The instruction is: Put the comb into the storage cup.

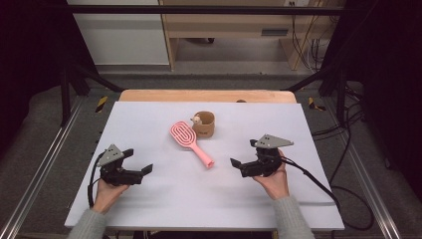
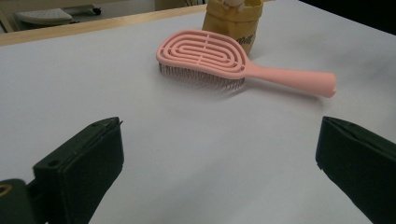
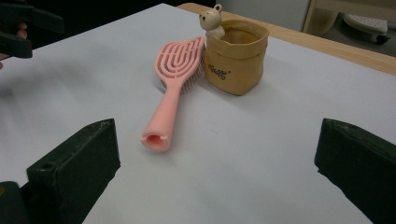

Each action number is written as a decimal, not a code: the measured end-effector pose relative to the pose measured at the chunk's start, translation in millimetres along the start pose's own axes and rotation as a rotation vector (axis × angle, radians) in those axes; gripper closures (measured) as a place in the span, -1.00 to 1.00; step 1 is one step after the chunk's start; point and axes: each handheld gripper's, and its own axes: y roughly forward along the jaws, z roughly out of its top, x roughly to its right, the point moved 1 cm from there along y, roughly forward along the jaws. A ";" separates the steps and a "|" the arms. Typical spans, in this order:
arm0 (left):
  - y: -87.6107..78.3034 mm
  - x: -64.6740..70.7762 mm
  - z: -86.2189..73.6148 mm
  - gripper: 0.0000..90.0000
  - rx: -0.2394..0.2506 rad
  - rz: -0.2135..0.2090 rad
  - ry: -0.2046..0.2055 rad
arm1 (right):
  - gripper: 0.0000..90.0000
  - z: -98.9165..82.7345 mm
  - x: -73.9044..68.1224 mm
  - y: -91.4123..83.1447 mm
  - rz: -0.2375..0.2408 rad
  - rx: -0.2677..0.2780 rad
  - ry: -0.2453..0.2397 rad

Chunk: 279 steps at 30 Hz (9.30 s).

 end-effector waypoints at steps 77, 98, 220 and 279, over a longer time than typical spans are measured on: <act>-1.8 -7.0 -13.0 -0.98 -0.022 -0.007 -0.010 | -0.96 26.9 -35.1 140.5 0.019 -0.199 -0.019; -1.5 -7.1 -13.0 -0.98 -0.022 -0.008 -0.011 | -0.87 27.1 -42.0 165.5 0.005 -0.286 -0.068; -0.6 -4.9 -11.4 -0.98 -0.022 -0.014 -0.033 | 0.56 47.3 -65.6 114.6 0.053 -0.287 -0.168; 32.9 60.4 38.8 -0.98 0.091 -0.203 -0.114 | 0.56 11.3 -39.2 19.1 0.019 -0.132 -0.095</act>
